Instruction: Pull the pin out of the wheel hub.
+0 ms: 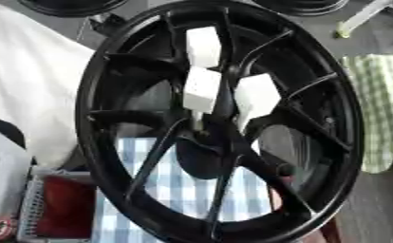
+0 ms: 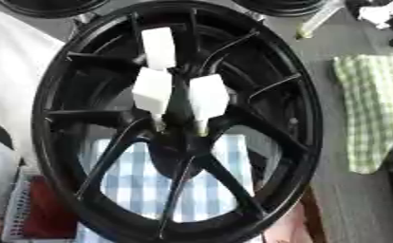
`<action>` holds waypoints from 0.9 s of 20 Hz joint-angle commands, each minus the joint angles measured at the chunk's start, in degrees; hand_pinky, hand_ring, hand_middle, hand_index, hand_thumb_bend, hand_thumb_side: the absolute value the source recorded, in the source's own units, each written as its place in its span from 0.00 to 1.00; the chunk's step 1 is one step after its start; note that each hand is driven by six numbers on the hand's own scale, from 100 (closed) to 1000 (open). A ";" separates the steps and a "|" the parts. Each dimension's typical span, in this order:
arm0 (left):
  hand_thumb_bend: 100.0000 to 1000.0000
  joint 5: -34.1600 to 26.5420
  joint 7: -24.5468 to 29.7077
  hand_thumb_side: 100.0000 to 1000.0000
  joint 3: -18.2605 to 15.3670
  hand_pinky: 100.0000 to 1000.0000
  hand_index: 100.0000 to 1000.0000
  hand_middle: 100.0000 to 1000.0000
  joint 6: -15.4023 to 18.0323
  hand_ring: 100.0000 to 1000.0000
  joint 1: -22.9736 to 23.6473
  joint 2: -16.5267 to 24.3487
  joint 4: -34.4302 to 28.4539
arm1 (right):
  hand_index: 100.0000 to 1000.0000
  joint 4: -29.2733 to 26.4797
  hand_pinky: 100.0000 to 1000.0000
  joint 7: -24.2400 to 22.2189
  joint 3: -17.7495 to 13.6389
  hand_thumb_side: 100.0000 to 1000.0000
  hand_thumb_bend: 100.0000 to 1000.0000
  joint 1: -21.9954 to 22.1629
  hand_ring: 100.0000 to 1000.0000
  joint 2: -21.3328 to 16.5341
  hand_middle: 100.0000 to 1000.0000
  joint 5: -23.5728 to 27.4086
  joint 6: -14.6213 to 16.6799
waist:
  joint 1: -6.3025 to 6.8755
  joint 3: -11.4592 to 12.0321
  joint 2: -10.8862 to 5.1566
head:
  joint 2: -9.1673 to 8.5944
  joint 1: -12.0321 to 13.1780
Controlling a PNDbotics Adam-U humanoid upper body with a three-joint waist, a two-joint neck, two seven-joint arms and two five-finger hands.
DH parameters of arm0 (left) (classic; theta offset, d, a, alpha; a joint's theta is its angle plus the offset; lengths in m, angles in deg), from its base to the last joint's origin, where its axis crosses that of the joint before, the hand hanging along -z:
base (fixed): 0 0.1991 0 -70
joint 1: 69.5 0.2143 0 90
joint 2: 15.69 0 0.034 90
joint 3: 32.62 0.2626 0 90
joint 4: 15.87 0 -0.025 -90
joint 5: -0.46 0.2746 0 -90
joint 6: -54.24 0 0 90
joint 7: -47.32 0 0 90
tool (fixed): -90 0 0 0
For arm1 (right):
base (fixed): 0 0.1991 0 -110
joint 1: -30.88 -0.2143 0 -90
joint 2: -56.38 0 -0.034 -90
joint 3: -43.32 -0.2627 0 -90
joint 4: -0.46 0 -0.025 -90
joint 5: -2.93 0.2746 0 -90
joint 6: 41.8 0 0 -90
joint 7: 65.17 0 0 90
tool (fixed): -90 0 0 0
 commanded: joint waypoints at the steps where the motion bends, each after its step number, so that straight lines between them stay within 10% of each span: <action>1: 0.16 0.39 -0.33 0.70 -0.64 0.79 0.74 0.55 0.12 0.76 0.00 1.33 -1.11 | 0.42 2.53 0.74 3.18 -3.41 0.00 0.00 2.01 0.66 -1.01 0.32 -2.00 -0.54 | 0.15 -0.31 -1.16 | -0.81 0.46; 18: 0.16 0.44 -0.55 0.69 -0.87 0.79 0.74 0.55 0.18 0.76 0.16 1.33 -1.11 | 0.65 16.50 0.78 15.15 -9.07 0.00 0.00 13.61 0.76 6.11 0.54 -12.08 -10.85 | 0.07 -0.89 -1.59 | -1.77 0.47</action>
